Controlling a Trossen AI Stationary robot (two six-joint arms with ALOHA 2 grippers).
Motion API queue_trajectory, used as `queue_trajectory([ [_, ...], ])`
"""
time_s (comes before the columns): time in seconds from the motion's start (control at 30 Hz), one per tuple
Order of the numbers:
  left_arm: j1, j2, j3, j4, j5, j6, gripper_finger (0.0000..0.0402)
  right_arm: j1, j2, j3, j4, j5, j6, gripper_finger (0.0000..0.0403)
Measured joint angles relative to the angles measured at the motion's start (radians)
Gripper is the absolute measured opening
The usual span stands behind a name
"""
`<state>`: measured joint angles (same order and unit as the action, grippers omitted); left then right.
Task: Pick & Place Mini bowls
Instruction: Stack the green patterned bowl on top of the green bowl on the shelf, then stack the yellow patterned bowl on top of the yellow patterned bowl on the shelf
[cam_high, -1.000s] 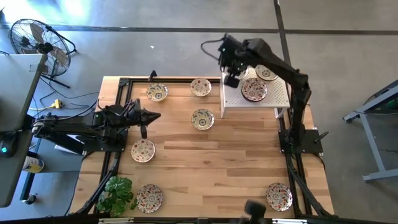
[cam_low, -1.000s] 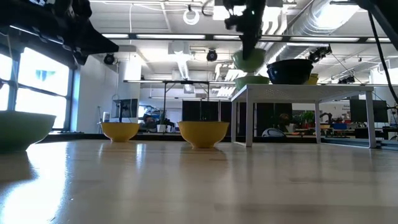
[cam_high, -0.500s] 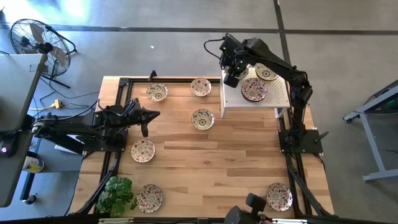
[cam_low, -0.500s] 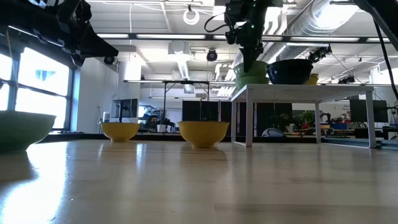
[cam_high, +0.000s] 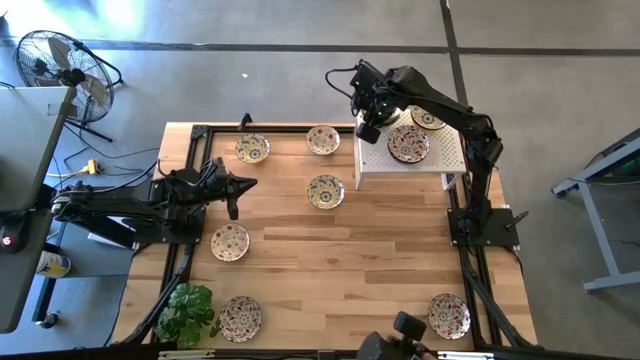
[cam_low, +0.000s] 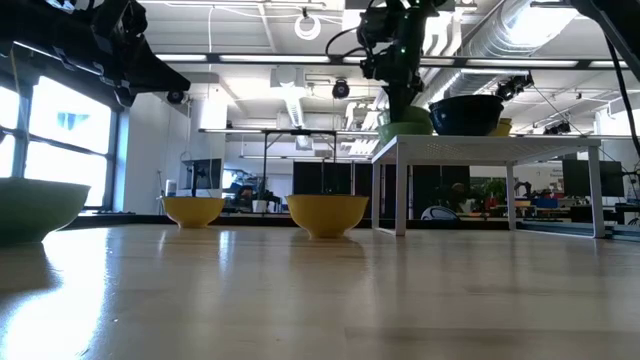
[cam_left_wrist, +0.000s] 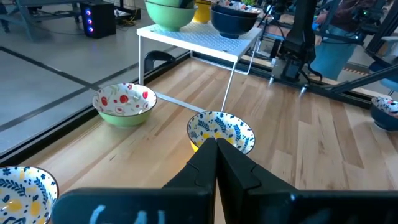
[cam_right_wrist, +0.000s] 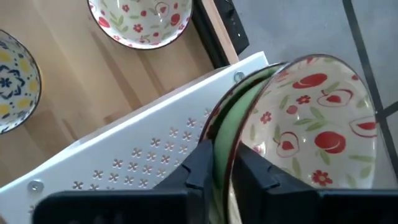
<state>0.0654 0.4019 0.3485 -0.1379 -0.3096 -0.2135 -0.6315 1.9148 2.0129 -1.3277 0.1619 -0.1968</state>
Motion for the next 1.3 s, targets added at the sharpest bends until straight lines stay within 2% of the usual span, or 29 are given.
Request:
queue_trajectory([
  [0.27,0.000,0.000,0.000,-0.003,0.000,0.000,0.0001,0.007,-0.025,0.002,-0.007,-0.023,0.032,0.0114],
  [0.47,0.000,0.000,0.000,-0.023,-0.005,0.000,0.0001,0.018,-0.077,0.002,-0.016,-0.047,0.086,0.0133],
  [0.6,0.000,0.000,0.000,-0.050,-0.022,-0.004,0.0001,0.030,-0.115,0.002,0.000,-0.095,0.115,0.0110],
  [0.77,0.000,0.000,0.000,-0.053,-0.028,-0.009,0.0001,0.068,-0.122,0.002,0.073,-0.185,0.142,0.0031],
  [0.83,0.000,0.003,0.000,-0.057,-0.079,-0.062,0.0001,0.092,-0.122,0.002,0.126,-0.187,0.146,0.0008],
  [0.97,0.000,0.021,0.000,-0.084,-0.155,-0.113,0.0001,0.149,-0.122,0.002,0.255,-0.196,0.197,0.0018],
  [1.07,0.000,0.035,0.000,-0.108,-0.154,-0.135,0.0001,0.201,-0.122,0.002,0.324,-0.196,0.226,0.0010],
  [1.2,0.000,0.067,0.000,-0.150,-0.152,-0.264,0.0001,0.270,-0.122,0.000,0.405,-0.182,0.248,0.0004],
  [1.3,0.000,0.085,-0.001,-0.174,-0.142,-0.338,0.0001,0.306,-0.135,-0.067,0.515,-0.173,0.250,0.0003],
])
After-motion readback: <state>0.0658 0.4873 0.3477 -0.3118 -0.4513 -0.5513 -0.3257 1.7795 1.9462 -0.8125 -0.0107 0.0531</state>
